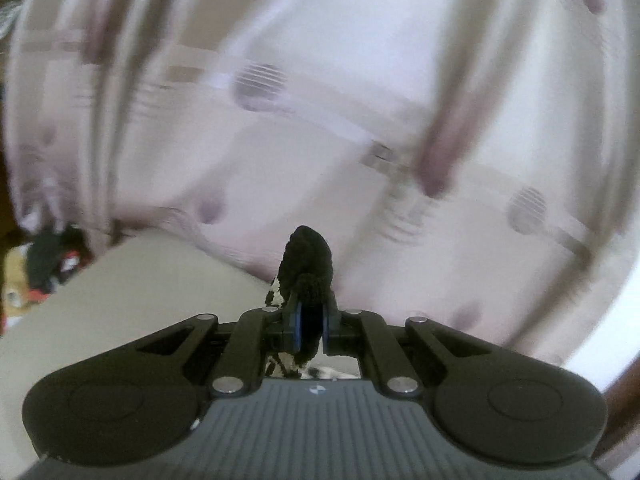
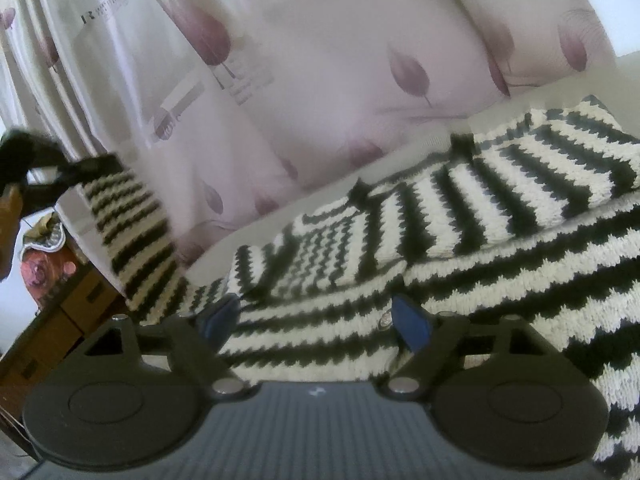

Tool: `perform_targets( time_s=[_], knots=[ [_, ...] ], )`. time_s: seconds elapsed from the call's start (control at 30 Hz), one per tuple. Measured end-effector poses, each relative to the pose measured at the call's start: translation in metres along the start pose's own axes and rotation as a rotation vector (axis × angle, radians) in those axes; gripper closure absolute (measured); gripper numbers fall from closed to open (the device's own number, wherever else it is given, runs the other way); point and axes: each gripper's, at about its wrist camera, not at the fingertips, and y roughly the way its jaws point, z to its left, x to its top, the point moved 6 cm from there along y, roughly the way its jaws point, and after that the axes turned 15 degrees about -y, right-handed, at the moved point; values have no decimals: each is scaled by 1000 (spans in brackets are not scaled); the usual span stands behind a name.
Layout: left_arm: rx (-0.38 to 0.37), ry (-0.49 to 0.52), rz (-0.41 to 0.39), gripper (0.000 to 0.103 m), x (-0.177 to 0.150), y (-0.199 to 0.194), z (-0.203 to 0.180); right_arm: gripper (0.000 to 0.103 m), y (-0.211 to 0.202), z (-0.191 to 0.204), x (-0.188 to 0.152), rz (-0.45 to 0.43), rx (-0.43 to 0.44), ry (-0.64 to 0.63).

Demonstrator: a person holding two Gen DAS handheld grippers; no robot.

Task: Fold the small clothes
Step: 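Carry the other sleeve with the left tool across the body and release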

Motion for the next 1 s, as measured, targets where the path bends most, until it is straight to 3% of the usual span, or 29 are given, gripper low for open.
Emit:
perform_targets(
  time_s=[0.17, 0.5, 0.8, 1.0],
  knots=[
    [-48, 64, 60, 94, -45, 15, -60, 20, -2, -4, 0, -17, 20, 28],
    [-114, 127, 190, 94, -126, 48, -136, 19, -7, -12, 1, -53, 16, 78],
    [-133, 189, 283, 94, -198, 70, -177, 19, -44, -17, -3, -36, 14, 58],
    [-125, 233, 327, 94, -241, 89, -196, 19, -71, -39, -16, -30, 10, 143]
  ],
)
